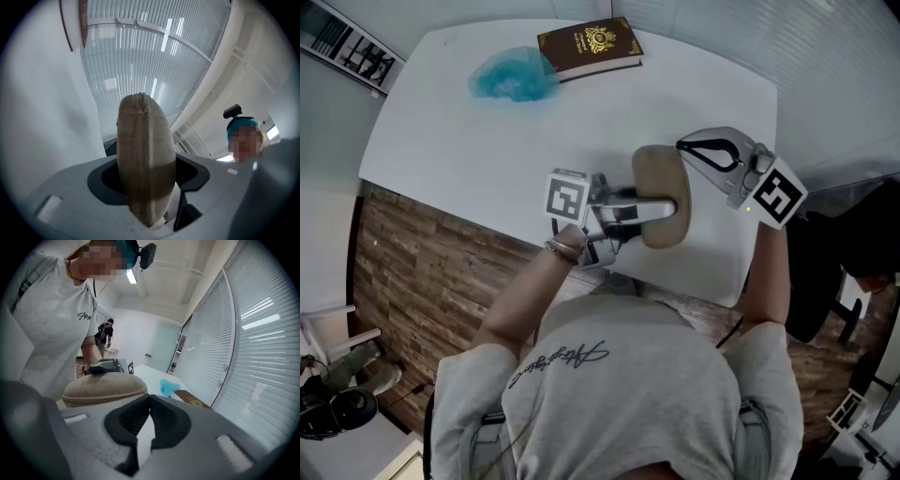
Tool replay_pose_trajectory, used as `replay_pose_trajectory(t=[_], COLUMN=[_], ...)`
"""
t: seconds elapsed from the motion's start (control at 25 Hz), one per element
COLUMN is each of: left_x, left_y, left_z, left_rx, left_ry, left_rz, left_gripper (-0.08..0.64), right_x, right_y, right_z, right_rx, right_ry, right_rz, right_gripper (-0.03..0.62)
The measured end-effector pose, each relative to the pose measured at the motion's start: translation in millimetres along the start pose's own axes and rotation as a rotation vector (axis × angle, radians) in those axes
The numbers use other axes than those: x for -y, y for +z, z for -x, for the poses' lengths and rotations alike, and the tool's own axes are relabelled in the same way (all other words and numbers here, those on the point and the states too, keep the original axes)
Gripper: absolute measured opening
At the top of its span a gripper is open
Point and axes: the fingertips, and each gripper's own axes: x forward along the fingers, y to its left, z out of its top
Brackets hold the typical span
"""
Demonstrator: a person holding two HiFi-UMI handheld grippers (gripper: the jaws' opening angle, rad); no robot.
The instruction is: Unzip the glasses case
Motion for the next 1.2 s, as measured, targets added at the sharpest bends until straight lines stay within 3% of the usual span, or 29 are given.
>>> replay_pose_trajectory(t=[0.28,0.52,0.68,0.84,1.2], left_x=[-14,-19,-21,-18,-15], left_y=[3,6,6,13,20], left_z=[-1,-8,-8,-3,-3], left_rx=[0.009,-0.024,0.0,0.107,0.108], left_ry=[0.097,0.127,0.081,-0.012,-0.007], left_rz=[-0.063,-0.133,-0.055,0.134,0.156], left_gripper=[0.284,0.282,0.284,0.284,0.284], right_x=[2,7,8,5,-1], right_y=[-12,-15,-20,-23,-25], right_z=[3,11,10,8,14], right_rx=[-0.032,-0.069,-0.097,-0.082,-0.081], right_ry=[-0.074,-0.124,-0.138,-0.123,-0.125], right_rz=[-0.009,0.02,0.022,0.006,0.008], right_gripper=[0.003,0.003,0.003,0.003,0.003])
